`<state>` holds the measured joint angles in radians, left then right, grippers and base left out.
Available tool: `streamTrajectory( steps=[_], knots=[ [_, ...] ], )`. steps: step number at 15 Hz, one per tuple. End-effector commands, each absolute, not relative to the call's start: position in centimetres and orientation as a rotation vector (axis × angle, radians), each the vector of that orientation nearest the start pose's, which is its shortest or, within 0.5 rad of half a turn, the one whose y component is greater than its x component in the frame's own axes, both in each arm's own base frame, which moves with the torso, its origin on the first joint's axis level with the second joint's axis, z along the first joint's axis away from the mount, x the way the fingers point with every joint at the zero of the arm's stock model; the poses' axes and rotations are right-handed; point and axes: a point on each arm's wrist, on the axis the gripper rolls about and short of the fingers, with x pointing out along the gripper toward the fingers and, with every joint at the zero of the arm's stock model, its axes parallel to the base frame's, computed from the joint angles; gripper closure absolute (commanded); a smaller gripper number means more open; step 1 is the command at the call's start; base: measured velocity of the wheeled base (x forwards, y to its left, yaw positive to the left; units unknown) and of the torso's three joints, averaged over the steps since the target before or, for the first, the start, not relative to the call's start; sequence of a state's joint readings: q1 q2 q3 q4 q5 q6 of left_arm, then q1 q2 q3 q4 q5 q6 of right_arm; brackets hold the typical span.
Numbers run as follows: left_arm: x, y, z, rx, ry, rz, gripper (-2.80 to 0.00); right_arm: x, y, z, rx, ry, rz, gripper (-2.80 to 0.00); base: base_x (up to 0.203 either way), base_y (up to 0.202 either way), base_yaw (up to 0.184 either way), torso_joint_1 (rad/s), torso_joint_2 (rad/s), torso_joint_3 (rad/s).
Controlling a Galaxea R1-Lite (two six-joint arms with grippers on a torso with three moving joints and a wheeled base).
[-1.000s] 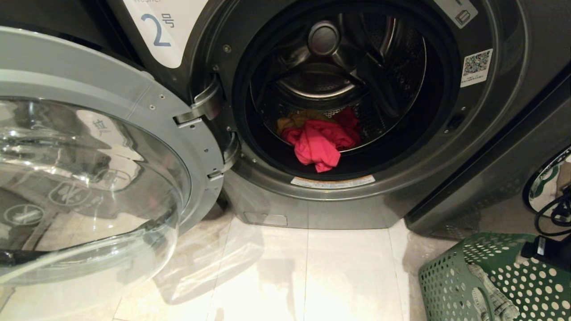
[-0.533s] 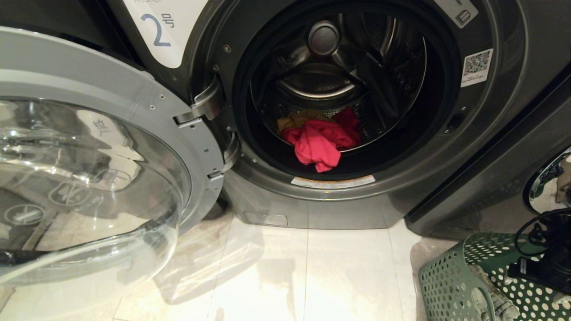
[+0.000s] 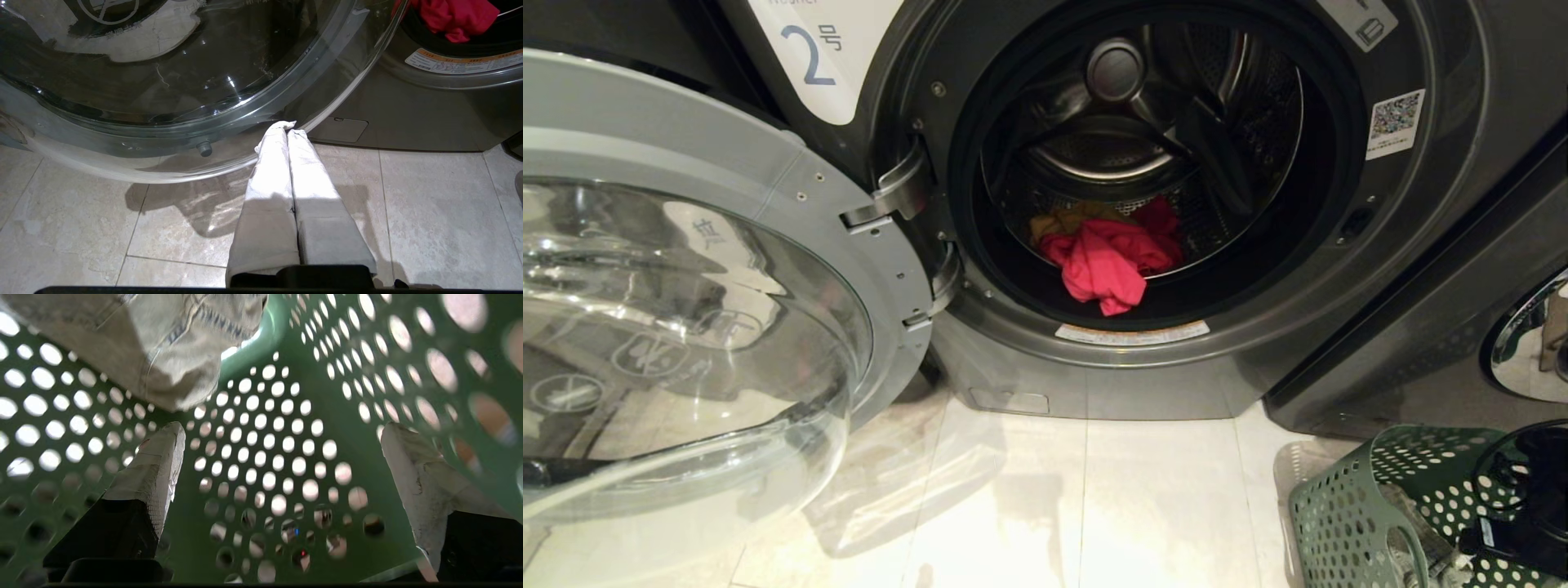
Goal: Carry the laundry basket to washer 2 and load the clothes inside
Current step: Place the clothes into the washing machine
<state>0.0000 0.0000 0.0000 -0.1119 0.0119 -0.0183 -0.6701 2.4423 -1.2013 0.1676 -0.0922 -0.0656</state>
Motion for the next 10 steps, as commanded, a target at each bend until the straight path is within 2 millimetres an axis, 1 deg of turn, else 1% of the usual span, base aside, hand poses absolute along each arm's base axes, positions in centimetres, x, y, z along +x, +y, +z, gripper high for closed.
streamTrajectory(
  steps=[1,3,4,6,10],
  knots=[
    [-2.0,0.0,7.6,-0.02,-0.074,0.012,0.0,29.5,-23.7,-8.7,0.346,1.391,-0.555,-2.8,0.0,0.0,0.0,0.0,0.0,0.0],
    [-2.0,0.0,7.6,-0.019,-0.072,0.012,0.0,30.3,-24.1,-10.9,0.268,1.314,-0.474,-2.8,0.0,0.0,0.0,0.0,0.0,0.0],
    [-2.0,0.0,7.6,-0.019,-0.073,0.012,0.0,30.6,-23.9,-11.8,0.241,1.298,-0.419,-2.8,0.0,0.0,0.0,0.0,0.0,0.0],
    [-2.0,0.0,7.6,-0.019,-0.072,0.012,0.0,31.1,-23.6,-12.6,0.174,1.28,-0.299,-2.8,0.0,0.0,0.0,0.0,0.0,0.0],
    [-2.0,0.0,7.6,-0.019,-0.074,0.012,0.0,32.3,-24.2,-14.4,0.106,1.241,-0.269,-2.8,0.0,0.0,0.0,0.0,0.0,0.0]
  ],
)
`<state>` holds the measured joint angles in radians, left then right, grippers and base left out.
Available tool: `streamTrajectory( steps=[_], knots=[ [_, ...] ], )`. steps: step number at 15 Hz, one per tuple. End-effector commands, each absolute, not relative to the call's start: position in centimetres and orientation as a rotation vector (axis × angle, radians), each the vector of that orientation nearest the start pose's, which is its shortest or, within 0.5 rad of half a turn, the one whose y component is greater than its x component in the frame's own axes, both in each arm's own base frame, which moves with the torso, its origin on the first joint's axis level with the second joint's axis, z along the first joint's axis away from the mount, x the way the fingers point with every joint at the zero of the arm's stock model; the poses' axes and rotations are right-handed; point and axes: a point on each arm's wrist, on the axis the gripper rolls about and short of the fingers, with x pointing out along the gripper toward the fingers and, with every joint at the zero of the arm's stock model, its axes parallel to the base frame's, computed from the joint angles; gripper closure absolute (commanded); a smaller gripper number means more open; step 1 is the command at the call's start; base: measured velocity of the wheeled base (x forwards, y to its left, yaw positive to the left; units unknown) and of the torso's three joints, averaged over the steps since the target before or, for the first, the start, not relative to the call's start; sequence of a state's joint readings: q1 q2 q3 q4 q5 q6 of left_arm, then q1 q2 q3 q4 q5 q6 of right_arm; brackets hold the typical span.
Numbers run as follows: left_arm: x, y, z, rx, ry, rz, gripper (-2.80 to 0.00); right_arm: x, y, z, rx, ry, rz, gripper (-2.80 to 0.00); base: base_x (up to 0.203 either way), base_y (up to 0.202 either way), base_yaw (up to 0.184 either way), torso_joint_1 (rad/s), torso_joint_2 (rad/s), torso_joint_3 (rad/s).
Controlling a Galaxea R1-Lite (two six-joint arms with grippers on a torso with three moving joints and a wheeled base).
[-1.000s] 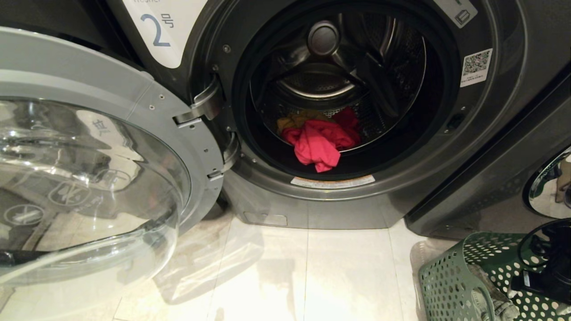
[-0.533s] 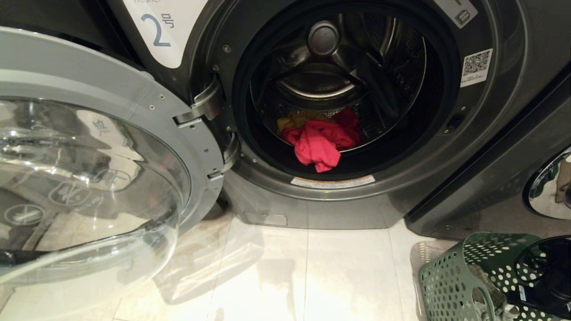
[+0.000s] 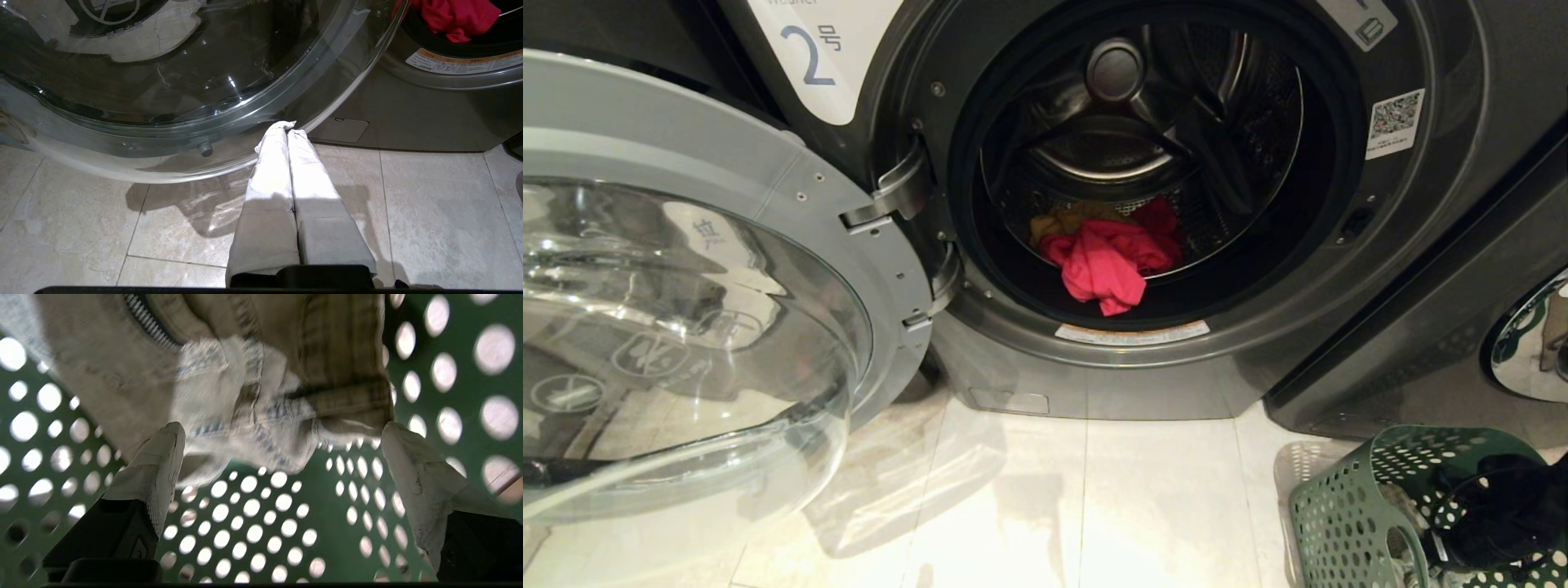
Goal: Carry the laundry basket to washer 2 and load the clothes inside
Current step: Place the clothes into the washing machine
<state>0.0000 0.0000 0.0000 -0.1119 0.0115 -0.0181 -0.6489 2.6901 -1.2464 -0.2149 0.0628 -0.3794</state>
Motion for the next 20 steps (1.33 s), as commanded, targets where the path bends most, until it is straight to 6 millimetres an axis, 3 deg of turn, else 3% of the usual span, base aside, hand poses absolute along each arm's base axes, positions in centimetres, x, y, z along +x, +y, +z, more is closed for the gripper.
streamTrajectory(
  steps=[1,8,18,19,20],
  knots=[
    [-2.0,0.0,7.6,-0.02,-0.074,0.012,0.0,32.9,-24.3,-14.8,0.096,1.231,-0.27,-2.8,0.0,0.0,0.0,0.0,0.0,0.0],
    [-2.0,0.0,7.6,-0.02,-0.074,0.012,0.0,35.4,-25.2,-14.7,-0.033,1.125,-0.265,-2.8,0.0,0.0,0.0,0.0,0.0,0.0],
    [-2.0,0.0,7.6,-0.019,-0.073,0.012,0.0,33.1,-23.5,-18.2,0.027,1.273,-0.272,-2.8,0.0,0.0,0.0,0.0,0.0,0.0],
    [-2.0,0.0,7.6,-0.019,-0.074,0.012,0.0,33.1,-23.4,-18.3,0.03,1.276,-0.271,0.0,0.0,0.0,0.0,0.0,0.0,0.0],
    [-2.0,0.0,7.6,-0.02,-0.073,0.012,0.0,33.1,-23.3,-18.5,0.037,1.279,-0.274,0.0,0.0,0.0,0.0,0.0,0.0,0.0]
  ],
)
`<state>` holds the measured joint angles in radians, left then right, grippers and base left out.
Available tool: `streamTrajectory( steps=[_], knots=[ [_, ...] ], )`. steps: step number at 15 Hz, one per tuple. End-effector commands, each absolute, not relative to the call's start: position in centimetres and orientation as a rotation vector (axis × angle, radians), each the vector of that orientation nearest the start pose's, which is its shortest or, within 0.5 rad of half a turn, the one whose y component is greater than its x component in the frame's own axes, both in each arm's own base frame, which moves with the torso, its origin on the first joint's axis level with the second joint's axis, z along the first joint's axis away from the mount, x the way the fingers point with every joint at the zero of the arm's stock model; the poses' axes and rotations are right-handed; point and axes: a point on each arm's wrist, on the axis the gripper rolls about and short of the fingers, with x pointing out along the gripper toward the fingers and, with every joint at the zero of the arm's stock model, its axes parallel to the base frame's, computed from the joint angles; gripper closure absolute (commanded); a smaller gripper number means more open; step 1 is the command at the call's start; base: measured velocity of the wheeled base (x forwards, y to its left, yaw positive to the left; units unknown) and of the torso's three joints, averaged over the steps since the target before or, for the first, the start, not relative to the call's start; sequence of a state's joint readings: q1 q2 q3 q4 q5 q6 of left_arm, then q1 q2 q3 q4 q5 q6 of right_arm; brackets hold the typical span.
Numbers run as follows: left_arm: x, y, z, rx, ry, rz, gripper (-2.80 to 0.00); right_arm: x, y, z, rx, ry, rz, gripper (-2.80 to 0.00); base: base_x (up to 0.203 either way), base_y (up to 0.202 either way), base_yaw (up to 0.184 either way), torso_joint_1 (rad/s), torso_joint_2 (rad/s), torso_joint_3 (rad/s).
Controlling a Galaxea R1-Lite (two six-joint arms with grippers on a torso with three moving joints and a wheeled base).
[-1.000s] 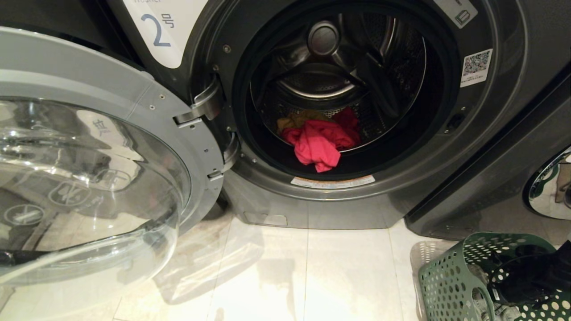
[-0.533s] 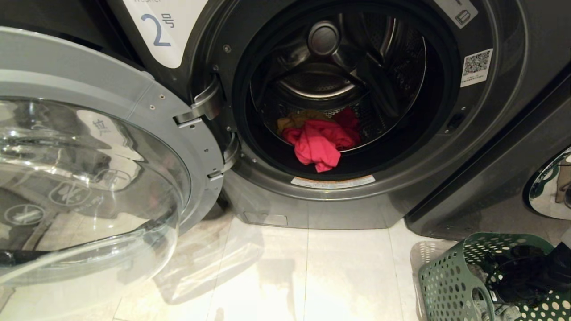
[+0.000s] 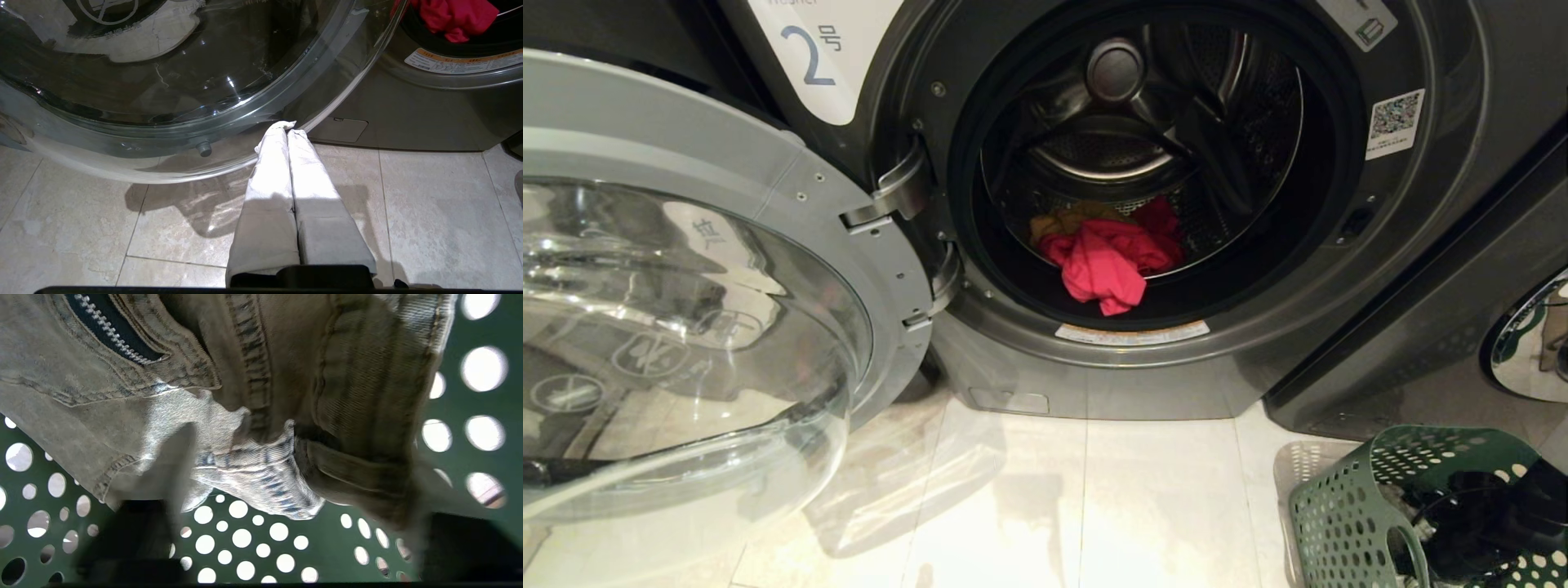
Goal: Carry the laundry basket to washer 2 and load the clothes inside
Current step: Place the clothes into the washing machine
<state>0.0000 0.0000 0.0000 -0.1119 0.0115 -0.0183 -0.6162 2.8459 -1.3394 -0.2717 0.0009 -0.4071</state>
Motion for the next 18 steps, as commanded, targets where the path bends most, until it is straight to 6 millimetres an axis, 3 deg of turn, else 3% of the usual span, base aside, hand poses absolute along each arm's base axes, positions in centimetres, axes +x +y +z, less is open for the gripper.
streamTrajectory(
  steps=[1,5,7,9,13,18],
  knots=[
    [-2.0,0.0,7.6,-0.02,-0.072,0.012,0.0,33.2,-23.1,-18.7,0.046,1.281,-0.275,0.0,0.0,0.0,0.0,0.0,0.0,0.0],
    [-2.0,0.0,7.6,-0.019,-0.074,0.012,0.0,33.2,-22.7,-18.7,0.084,1.281,-0.298,0.0,0.0,0.0,0.0,0.0,0.0,0.0],
    [-2.0,0.0,7.6,-0.02,-0.074,0.012,0.0,33.5,-22.9,-17.3,0.077,1.257,-0.307,0.0,0.0,0.0,0.0,0.0,0.0,0.0],
    [-2.0,0.0,7.6,-0.019,-0.074,0.012,0.0,33.6,-23.0,-14.6,0.079,1.249,-0.312,0.0,0.0,0.0,0.0,0.0,0.0,0.0],
    [-2.0,0.0,7.6,-0.019,-0.074,0.012,0.0,30.6,-21.4,-5.7,0.131,1.275,-0.29,0.0,0.0,0.0,0.0,0.0,0.0,0.0],
    [-2.0,0.0,7.6,-0.019,-0.072,0.012,0.0,21.6,-16.3,8.8,0.124,1.068,-0.301,0.0,0.0,0.0,0.0,0.0,0.0,0.0]
  ],
)
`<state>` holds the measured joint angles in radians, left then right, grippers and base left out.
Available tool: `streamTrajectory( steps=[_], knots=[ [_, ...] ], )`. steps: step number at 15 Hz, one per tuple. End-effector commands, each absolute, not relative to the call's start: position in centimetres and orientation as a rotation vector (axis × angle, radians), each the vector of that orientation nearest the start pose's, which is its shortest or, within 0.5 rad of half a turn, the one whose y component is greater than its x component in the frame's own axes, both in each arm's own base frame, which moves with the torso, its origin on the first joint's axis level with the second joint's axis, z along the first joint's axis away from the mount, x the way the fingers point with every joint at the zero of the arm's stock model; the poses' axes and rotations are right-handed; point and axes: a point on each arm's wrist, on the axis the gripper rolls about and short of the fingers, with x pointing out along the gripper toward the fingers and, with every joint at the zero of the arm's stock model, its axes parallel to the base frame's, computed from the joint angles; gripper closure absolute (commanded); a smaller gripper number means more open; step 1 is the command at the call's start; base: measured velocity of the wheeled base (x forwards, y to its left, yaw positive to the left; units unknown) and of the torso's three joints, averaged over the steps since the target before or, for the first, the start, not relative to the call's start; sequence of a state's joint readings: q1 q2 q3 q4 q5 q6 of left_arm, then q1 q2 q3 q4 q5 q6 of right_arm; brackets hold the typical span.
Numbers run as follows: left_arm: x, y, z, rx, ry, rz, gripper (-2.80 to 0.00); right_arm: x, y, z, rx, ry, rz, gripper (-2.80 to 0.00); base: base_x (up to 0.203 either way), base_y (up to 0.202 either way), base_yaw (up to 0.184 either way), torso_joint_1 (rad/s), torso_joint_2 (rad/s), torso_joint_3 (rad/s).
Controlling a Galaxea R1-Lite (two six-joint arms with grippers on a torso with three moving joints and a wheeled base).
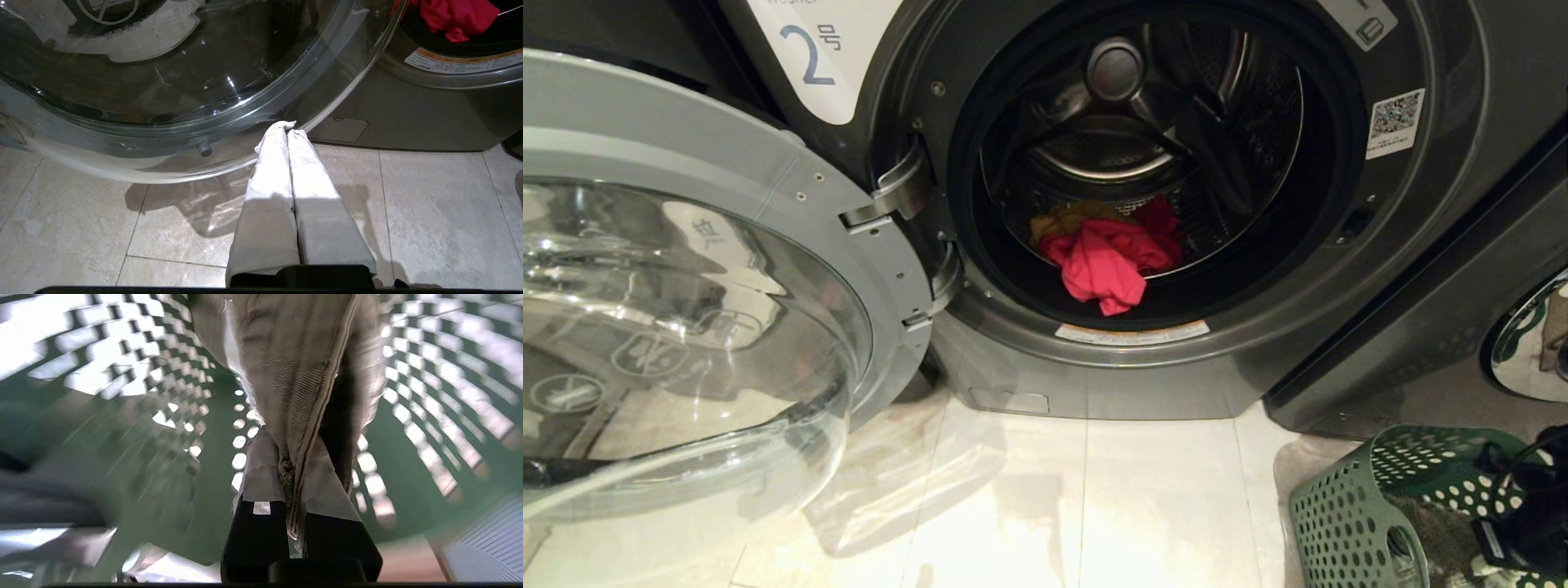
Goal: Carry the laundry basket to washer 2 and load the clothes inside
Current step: Place the clothes into the washing machine
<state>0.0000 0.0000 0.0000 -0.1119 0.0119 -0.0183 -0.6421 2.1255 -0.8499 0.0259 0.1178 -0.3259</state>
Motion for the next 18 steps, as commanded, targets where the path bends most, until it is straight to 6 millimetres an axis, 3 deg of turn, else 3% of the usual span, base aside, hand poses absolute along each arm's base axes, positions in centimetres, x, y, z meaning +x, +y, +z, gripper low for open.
streamTrajectory(
  steps=[1,4,7,10,12,15,18],
  knots=[
    [-2.0,0.0,7.6,-0.02,-0.073,0.012,0.0,19.7,-15.0,11.3,0.098,0.995,-0.318,0.0,0.0,0.0,0.0,0.0,0.0,0.0],
    [-2.0,0.0,7.6,-0.019,-0.074,0.012,0.0,13.3,-10.1,18.1,-0.022,0.715,-0.36,0.0,0.0,0.0,0.0,0.0,0.0,0.0],
    [-2.0,0.0,7.6,-0.019,-0.072,0.012,0.0,7.2,-4.1,22.7,-0.186,0.391,-0.278,0.0,0.0,0.0,0.0,0.0,0.0,0.0],
    [-2.0,0.0,7.6,-0.019,-0.073,0.012,0.0,1.2,0.5,25.8,-0.301,0.094,0.081,0.0,0.0,0.0,0.0,0.0,0.0,0.0],
    [-2.0,0.0,7.6,-0.019,-0.073,0.012,0.0,-1.0,1.9,27.7,-0.308,-0.003,0.389,0.0,0.0,0.0,0.0,0.0,0.0,0.0],
    [-2.0,0.0,7.6,-0.02,-0.072,0.013,0.0,1.2,1.4,30.2,-0.244,0.053,0.63,0.0,0.0,0.0,0.0,0.0,0.0,0.0],
    [-2.0,0.0,7.6,-0.019,-0.074,0.012,0.0,6.9,1.1,32.4,-0.191,0.15,0.788,0.0,0.0,0.0,0.0,0.0,0.0,0.0]
  ],
)
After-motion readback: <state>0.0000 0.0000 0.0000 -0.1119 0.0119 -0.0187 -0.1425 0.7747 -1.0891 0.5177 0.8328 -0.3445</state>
